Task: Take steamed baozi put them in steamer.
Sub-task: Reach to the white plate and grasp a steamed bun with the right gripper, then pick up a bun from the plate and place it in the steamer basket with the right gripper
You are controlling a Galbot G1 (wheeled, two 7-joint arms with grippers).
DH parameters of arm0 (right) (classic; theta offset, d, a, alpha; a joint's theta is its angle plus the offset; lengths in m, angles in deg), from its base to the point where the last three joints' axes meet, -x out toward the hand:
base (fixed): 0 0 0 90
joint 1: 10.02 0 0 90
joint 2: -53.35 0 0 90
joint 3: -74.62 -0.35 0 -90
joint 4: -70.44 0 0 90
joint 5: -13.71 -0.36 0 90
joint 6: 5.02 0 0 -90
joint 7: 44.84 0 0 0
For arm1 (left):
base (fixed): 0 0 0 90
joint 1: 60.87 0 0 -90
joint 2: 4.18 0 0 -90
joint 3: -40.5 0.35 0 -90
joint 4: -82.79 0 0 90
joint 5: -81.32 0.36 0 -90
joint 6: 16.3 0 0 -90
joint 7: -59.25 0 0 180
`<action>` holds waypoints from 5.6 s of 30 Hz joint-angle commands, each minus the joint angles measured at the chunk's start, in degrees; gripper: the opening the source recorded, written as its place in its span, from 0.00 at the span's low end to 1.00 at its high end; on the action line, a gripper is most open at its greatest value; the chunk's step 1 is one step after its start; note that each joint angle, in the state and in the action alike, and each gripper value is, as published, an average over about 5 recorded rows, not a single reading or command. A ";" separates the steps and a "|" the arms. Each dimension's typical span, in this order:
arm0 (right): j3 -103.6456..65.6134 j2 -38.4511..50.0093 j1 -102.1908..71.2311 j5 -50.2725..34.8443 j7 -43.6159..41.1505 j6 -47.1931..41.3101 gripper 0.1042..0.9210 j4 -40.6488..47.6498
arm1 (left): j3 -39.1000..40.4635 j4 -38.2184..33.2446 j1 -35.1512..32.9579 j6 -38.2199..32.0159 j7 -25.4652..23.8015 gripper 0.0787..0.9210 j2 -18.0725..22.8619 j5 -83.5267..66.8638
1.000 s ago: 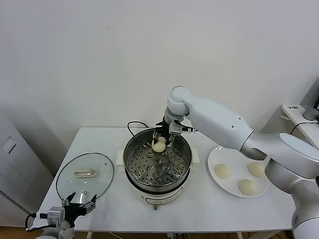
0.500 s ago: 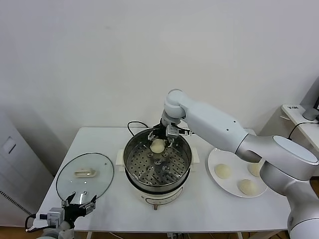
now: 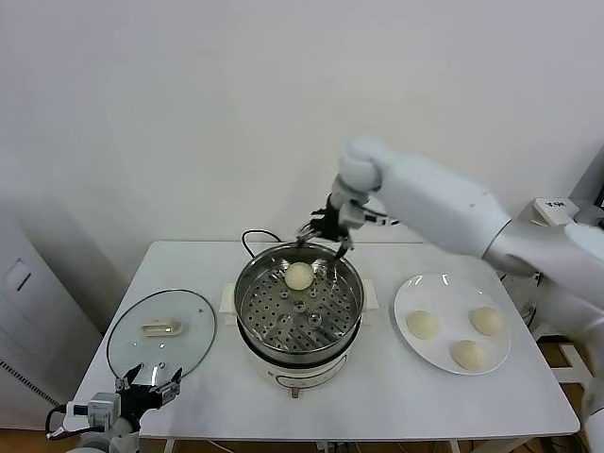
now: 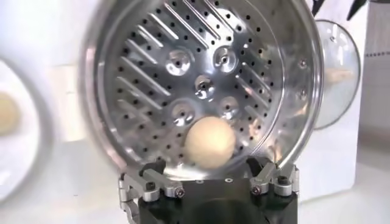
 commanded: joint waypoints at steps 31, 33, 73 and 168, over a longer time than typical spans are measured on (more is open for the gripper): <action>5.44 17.27 -16.23 -15.26 3.87 -41.55 0.88 7.54 | 0.14 -0.16 1.22 0.87 0.05 0.88 0.94 0.12; 4.57 17.07 -17.47 -14.60 4.05 -41.62 0.88 7.98 | 0.13 -0.14 1.18 0.86 0.05 0.88 0.97 0.13; -3.14 14.88 -23.93 -11.95 6.17 -42.95 0.50 12.01 | 0.08 -0.17 0.58 0.69 0.09 0.88 1.16 0.55; 24.81 -1.08 8.70 -59.34 31.14 -77.74 0.86 -19.54 | -0.53 -0.35 0.17 -0.24 0.20 0.88 0.72 1.04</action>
